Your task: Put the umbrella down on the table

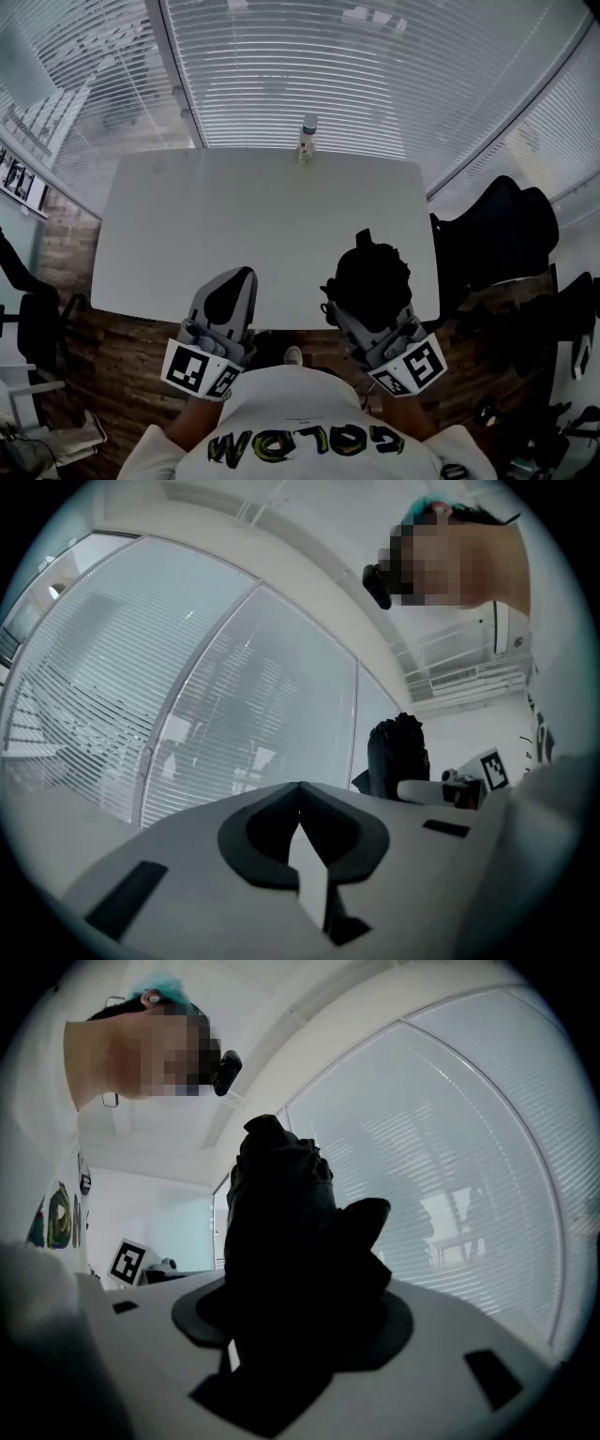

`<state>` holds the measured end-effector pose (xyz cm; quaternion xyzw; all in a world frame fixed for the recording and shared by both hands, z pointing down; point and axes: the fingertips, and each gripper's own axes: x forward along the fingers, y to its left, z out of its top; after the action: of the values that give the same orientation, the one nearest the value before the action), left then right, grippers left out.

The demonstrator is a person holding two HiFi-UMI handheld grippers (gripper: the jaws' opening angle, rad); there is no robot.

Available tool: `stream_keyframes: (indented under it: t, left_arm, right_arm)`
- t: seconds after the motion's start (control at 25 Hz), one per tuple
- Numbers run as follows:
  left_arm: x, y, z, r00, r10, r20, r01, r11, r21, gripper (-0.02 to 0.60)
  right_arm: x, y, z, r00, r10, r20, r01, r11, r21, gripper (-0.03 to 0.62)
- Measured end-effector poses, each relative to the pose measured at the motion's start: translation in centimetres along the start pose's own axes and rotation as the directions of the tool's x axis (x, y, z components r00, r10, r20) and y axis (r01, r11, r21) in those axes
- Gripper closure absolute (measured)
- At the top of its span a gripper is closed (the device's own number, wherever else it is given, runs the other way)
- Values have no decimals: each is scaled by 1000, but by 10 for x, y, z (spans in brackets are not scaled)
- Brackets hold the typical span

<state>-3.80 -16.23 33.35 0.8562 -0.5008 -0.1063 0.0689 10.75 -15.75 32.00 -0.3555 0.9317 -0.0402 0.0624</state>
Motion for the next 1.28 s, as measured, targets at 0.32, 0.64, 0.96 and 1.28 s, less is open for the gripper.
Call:
stream_keyframes:
  t: [0.32,0.64,0.96,1.28]
  left_arm:
    - [22,59,17,1000,-29,4,29,1000,1,571]
    - [34,106,25,999,-50,-3,50,999,-10,571]
    - [38,120,17,996,-84,-31,84,996,-14,571]
    - [55,121,15,995,-93,-33,92,996,-23,571]
  right_arm:
    - [65,-3,2,1000,-16,8,16,1000,-13,333]
    - [114,-3,-4,999,-33,0,33,999,-17,333]
    - [126,-5,-14,998,-68,5,68,998,-12,333]
    - [129,-26,-20,996,-87,-25,85,995,-46,333]
